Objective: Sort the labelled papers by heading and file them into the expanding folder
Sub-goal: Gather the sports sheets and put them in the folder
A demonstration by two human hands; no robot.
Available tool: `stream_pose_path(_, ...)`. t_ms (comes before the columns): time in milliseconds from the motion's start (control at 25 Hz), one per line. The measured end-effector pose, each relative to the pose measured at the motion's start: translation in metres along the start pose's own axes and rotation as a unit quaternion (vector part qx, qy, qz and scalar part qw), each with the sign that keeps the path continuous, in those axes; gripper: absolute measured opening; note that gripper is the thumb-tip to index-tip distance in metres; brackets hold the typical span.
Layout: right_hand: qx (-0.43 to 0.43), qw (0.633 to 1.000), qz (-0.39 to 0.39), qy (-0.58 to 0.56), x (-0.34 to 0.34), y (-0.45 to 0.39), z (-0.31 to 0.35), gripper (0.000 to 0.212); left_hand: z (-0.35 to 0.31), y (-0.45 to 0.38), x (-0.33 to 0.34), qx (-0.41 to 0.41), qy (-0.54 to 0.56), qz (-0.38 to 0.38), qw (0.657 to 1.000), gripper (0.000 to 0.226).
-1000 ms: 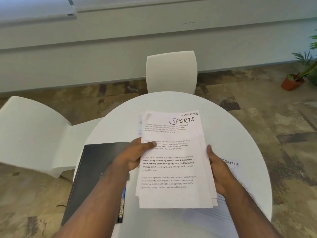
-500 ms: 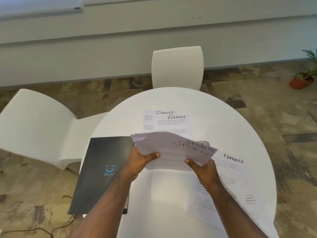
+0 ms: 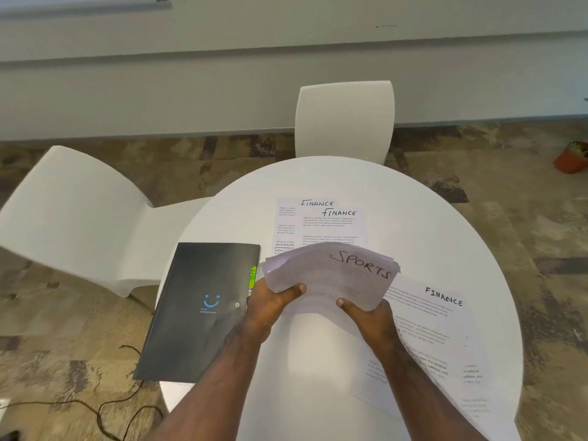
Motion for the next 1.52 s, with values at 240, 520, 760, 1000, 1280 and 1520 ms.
stream_pose_path(240,-0.032,0.999,-0.012,-0.001,-0.003,-0.013,0.025,0.013,-0.012,-0.016,-0.017,0.009,0.001,0.002,1.000,0.032)
stream_pose_path(520,0.021,0.998,0.011,-0.052,-0.052,-0.023,0.011,0.021,0.055,0.012,-0.145,-0.173,-0.589,-0.094,0.784,0.049)
stream_pose_path(760,0.028,0.999,0.016,-0.043,-0.066,-0.006,-0.011,0.026,0.099,0.038,-0.161,-0.196,-0.634,-0.064,0.745,0.081)
stream_pose_path(1000,0.036,0.998,0.024,-0.045,-0.072,0.002,-0.018,0.027,0.106,0.034,-0.153,-0.197,-0.662,-0.047,0.722,0.082)
stream_pose_path(1280,0.029,0.998,0.033,-0.038,-0.063,0.006,-0.013,0.024,0.092,0.019,-0.121,-0.127,-0.703,0.006,0.700,0.057)
stream_pose_path(1520,0.022,0.997,0.050,-0.049,-0.056,0.009,-0.010,0.028,0.043,0.018,-0.124,-0.124,-0.739,0.004,0.663,0.018)
Point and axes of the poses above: each hand's wrist, its own y-axis away from the middle knuckle, its own x-axis out of the palm, z = x × y, the point moved 7 cm from there along -y, towards the middle knuckle, and after that the axes turned 5 degrees about x, right-handed, at the moved point
